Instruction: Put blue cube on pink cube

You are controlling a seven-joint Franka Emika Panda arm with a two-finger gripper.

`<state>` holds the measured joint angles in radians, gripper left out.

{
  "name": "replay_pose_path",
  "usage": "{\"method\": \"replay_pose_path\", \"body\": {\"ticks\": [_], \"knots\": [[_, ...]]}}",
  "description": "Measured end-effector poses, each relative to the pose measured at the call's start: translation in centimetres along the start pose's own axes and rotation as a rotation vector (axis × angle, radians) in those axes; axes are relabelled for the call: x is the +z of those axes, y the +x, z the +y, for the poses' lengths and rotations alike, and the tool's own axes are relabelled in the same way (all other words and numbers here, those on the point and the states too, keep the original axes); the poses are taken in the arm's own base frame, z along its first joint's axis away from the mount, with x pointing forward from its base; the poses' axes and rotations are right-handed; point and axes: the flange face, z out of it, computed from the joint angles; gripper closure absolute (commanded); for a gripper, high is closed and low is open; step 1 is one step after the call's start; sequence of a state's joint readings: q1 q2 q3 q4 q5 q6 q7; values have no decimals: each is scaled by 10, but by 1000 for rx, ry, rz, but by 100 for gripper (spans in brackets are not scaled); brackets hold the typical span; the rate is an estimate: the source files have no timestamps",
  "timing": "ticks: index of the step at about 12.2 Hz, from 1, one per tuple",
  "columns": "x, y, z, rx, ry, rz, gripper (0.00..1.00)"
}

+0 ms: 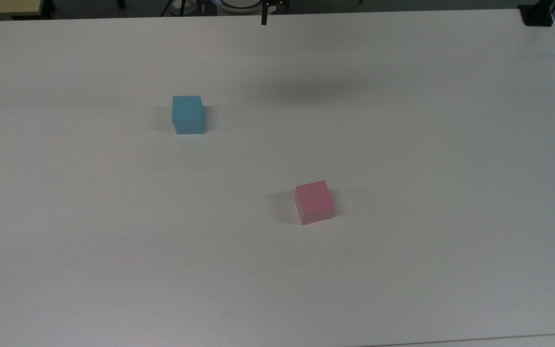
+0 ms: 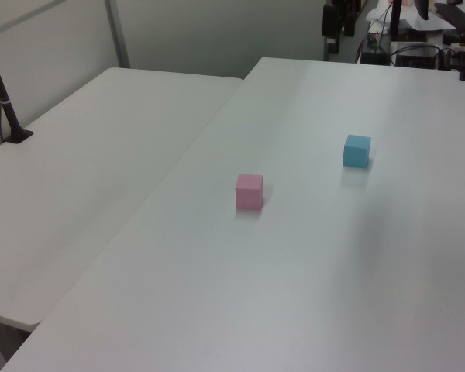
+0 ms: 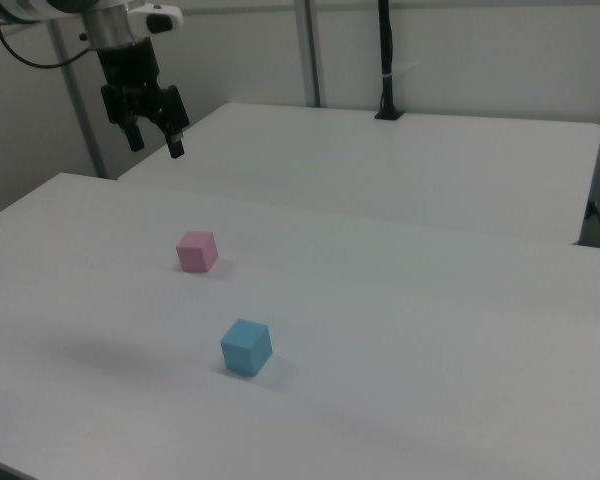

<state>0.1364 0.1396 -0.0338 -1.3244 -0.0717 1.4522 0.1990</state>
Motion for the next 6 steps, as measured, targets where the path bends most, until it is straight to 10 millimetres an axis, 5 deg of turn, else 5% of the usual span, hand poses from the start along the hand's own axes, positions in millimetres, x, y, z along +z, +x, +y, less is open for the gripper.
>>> {"method": "replay_pose_path", "body": {"ticks": [2,4,6], "knots": [[4,4,16,41,26,-12,0],[17,15,87,136,82,-39,0],[19,16,95,142,91,-43,0]]}}
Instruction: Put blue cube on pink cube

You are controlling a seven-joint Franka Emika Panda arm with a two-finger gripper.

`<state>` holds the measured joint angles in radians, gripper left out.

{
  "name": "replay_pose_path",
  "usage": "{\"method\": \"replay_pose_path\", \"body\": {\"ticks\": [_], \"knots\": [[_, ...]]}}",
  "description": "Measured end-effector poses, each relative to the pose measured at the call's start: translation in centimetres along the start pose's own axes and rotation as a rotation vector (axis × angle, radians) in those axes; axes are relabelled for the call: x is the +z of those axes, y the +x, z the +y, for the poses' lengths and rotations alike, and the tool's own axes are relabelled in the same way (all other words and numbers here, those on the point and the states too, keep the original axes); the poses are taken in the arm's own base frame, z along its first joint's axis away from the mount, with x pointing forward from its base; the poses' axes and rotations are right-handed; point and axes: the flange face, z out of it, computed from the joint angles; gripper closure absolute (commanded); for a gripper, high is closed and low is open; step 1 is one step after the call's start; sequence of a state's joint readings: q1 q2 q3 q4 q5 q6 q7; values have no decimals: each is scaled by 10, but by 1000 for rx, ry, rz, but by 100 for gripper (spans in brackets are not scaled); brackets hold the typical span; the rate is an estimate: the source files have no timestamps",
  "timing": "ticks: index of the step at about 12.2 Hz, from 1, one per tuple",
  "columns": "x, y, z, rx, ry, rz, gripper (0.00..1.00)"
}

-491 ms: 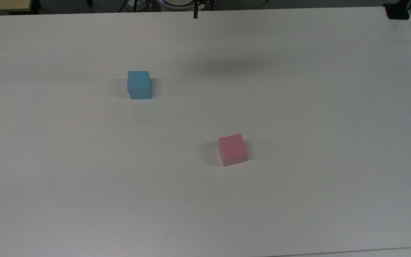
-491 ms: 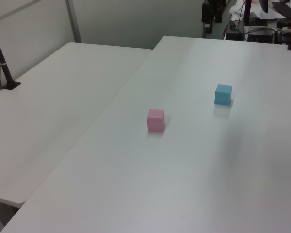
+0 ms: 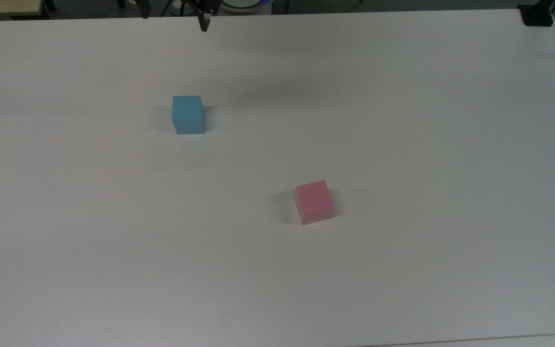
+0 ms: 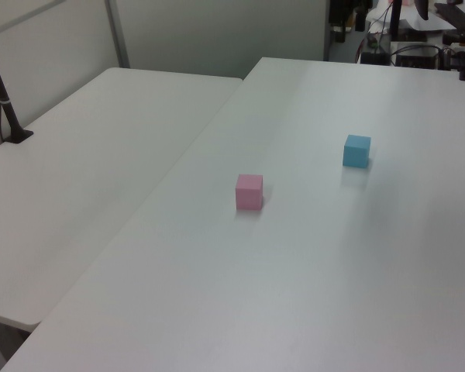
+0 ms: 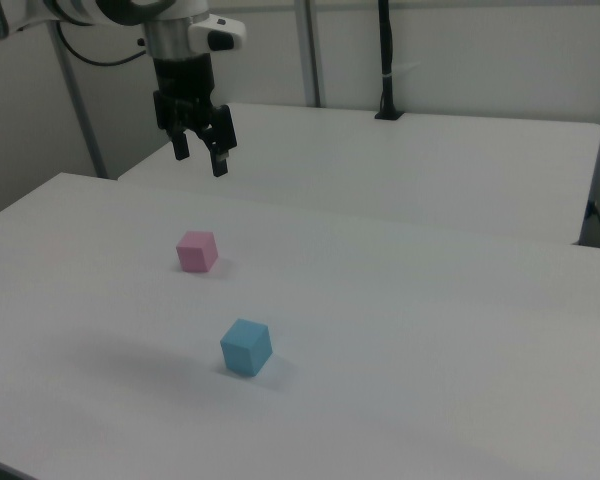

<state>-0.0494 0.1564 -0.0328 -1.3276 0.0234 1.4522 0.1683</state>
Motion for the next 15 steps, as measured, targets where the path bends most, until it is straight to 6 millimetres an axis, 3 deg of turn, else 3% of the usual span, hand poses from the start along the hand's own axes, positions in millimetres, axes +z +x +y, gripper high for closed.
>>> {"method": "replay_pose_path", "body": {"ticks": [3,15], "knots": [[0,-2,-13,-22,1,0,0],[1,-5,-20,-36,0,-4,0]]}}
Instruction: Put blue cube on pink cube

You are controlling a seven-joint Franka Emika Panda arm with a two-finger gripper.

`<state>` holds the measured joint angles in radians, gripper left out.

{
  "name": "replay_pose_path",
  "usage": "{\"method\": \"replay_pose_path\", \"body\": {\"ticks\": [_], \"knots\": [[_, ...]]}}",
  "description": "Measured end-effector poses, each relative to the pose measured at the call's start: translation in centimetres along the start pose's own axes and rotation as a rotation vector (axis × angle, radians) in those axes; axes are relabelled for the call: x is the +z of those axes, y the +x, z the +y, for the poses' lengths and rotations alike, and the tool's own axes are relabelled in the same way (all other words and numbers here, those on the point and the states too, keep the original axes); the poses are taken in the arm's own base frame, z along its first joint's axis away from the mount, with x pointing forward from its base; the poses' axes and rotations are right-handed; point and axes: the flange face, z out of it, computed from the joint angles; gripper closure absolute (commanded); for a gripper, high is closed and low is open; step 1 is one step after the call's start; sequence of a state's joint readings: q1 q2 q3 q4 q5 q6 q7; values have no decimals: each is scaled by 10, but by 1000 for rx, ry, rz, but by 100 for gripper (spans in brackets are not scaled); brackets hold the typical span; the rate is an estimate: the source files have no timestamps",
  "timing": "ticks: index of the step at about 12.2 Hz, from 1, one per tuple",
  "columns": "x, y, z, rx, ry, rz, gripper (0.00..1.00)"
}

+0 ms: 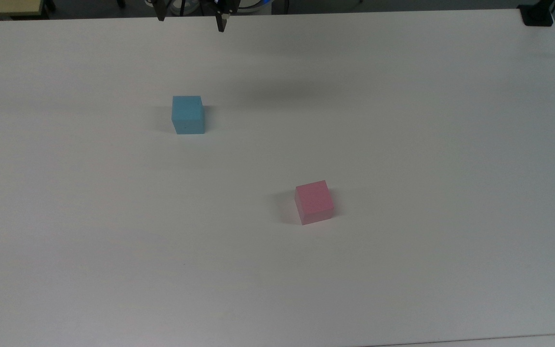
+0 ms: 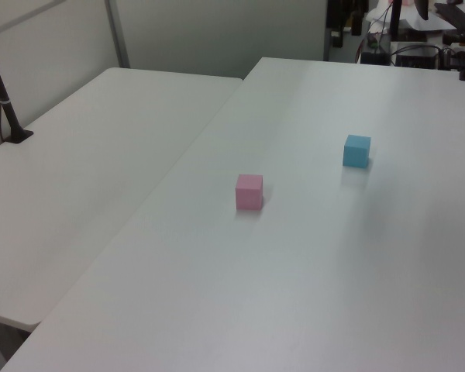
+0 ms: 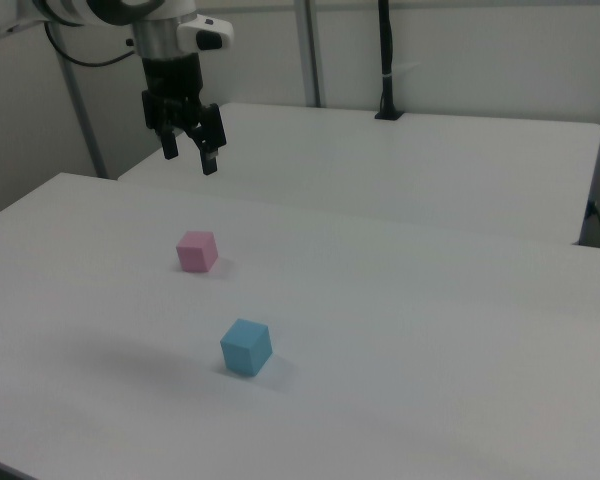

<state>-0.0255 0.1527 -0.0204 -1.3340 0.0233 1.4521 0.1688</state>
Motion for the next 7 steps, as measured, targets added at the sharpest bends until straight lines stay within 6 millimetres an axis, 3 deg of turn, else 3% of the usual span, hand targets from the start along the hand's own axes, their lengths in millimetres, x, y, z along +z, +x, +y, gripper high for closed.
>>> {"method": "replay_pose_path", "body": {"ticks": [7], "knots": [[4,-5,1,-1,-4,-22,0]]}}
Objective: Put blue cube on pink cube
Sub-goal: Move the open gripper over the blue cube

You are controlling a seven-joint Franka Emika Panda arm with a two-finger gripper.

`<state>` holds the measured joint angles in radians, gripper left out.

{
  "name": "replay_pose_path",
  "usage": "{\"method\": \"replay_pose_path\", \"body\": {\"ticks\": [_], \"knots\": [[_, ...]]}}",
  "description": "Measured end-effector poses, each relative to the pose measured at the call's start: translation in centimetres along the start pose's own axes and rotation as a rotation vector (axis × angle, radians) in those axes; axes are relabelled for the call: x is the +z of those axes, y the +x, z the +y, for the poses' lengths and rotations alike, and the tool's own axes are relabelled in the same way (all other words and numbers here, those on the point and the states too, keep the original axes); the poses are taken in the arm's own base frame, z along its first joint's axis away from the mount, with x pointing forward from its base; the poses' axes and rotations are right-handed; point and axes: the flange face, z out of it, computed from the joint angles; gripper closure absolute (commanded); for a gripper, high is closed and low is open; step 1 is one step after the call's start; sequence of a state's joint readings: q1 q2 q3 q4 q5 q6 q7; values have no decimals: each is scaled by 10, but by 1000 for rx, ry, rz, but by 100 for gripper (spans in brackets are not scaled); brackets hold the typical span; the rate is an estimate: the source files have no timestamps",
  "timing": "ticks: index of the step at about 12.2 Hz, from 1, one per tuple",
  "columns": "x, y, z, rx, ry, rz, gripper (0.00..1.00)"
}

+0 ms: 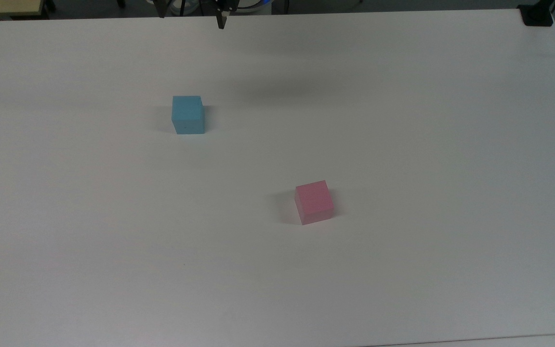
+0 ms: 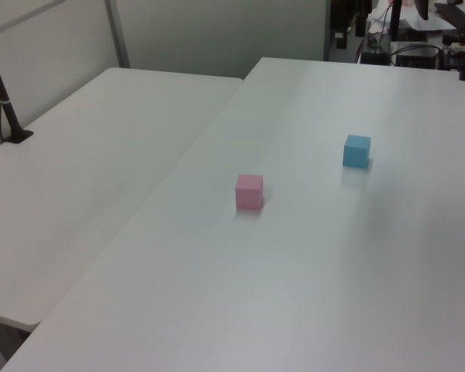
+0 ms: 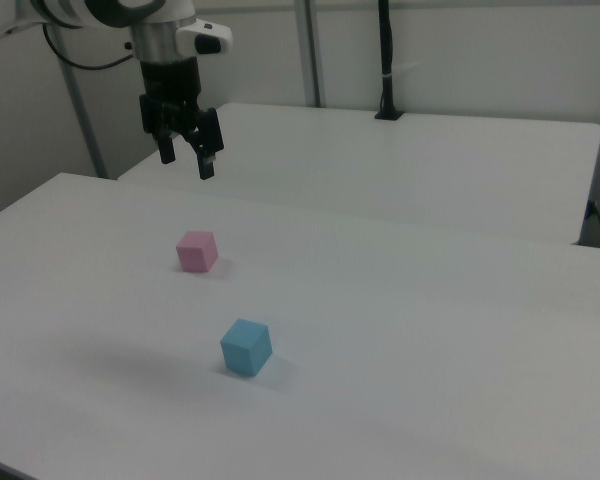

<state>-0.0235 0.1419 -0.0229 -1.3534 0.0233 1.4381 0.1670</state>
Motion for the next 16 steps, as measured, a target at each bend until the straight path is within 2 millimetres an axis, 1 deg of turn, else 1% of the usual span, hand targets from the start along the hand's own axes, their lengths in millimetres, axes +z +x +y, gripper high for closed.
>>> {"method": "replay_pose_path", "body": {"ticks": [4,7,10,13,15,16], "knots": [[1,-6,0,-42,1,0,0],[6,-6,-2,-69,5,31,0],[15,-7,-13,-191,2,23,0],[26,-7,-17,-286,0,11,0],[36,-6,-16,-369,-1,-5,0],[42,-4,-11,-407,-2,-7,0]]}}
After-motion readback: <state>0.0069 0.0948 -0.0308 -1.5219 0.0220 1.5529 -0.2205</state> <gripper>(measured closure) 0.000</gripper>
